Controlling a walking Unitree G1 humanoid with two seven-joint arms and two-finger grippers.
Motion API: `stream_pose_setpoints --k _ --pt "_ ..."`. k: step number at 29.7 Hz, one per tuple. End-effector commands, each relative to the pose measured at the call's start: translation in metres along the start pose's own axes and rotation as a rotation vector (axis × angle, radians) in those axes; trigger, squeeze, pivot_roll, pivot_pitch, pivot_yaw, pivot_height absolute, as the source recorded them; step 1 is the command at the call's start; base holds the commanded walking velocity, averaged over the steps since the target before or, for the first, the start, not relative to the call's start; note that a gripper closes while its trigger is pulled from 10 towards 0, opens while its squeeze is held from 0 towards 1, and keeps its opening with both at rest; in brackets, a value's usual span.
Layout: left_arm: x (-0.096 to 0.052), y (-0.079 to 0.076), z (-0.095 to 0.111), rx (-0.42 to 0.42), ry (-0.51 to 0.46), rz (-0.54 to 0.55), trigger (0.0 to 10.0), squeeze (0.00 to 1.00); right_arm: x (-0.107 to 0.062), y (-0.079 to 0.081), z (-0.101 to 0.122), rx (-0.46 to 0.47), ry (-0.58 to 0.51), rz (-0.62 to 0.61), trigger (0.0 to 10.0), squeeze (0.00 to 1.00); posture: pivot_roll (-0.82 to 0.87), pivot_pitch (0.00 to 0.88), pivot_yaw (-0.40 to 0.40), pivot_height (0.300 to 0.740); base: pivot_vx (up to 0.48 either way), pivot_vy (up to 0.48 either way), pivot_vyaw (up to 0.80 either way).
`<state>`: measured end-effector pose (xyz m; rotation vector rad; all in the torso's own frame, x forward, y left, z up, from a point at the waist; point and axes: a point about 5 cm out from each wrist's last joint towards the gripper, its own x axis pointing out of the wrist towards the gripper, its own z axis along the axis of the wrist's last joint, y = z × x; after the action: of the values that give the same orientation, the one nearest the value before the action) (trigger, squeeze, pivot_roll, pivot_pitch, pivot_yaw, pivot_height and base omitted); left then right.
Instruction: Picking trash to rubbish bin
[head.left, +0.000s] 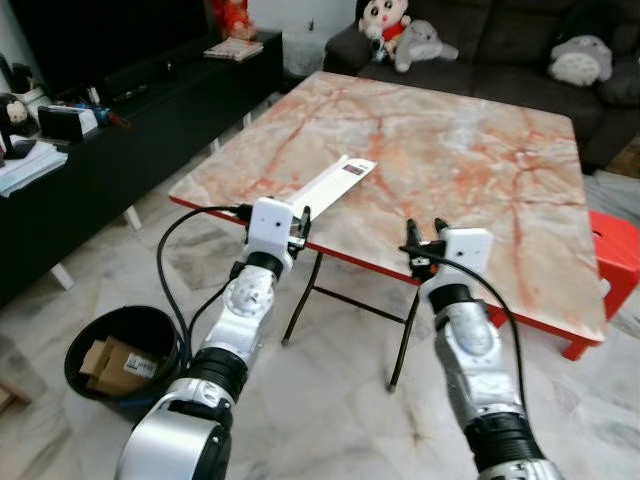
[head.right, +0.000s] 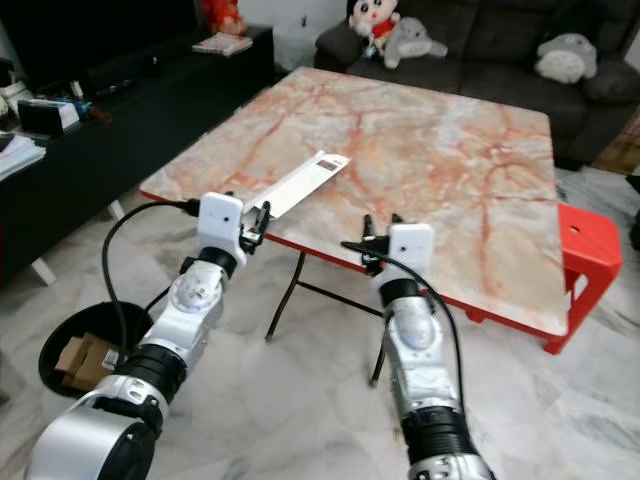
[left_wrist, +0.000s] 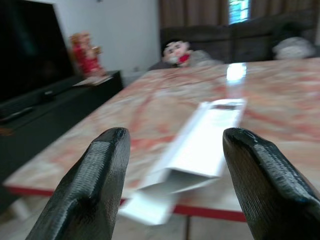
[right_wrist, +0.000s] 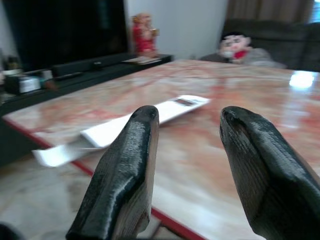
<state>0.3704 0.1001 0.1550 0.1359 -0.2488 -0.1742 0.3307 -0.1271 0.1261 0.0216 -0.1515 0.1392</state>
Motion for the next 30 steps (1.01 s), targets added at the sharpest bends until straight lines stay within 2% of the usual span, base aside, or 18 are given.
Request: stream_pose_setpoints --k 1,7,21,23,30 --pt "0.0009 -0.0056 0.0024 -0.015 -0.007 -0.007 10.0 0.0 0.0013 -0.0058 0.0059 -0.029 -0.023 -0.005 10.0 0.0 0.06 0.053 -0.035 0.74 0.3 0.0 0.8" --pt "0.0007 -0.0065 0.0025 -0.016 -0.007 -0.009 10.0 0.0 0.0009 -0.0059 0.0043 -0.018 -0.014 -0.008 10.0 0.0 0.06 0.053 -0.036 0.74 0.299 0.0 0.51" --pt "0.0008 -0.006 0.0027 -0.017 -0.006 -0.012 10.0 0.0 0.0017 -0.0062 0.0042 0.016 -0.01 -0.018 10.0 0.0 0.06 0.053 -0.036 0.74 0.3 0.0 0.0" --pt "0.0009 -0.0061 0.0028 -0.017 -0.006 -0.013 10.0 0.0 0.0021 -0.0069 0.0042 0.036 -0.008 -0.026 10.0 0.0 0.06 0.052 -0.036 0.74 0.296 0.0 -0.8" --pt "0.0013 -0.007 0.0033 -0.019 -0.006 -0.019 10.0 0.0 0.0024 -0.0067 0.0039 0.024 -0.004 -0.02 10.0 0.0 0.06 0.051 -0.035 0.74 0.299 0.0 -0.8"
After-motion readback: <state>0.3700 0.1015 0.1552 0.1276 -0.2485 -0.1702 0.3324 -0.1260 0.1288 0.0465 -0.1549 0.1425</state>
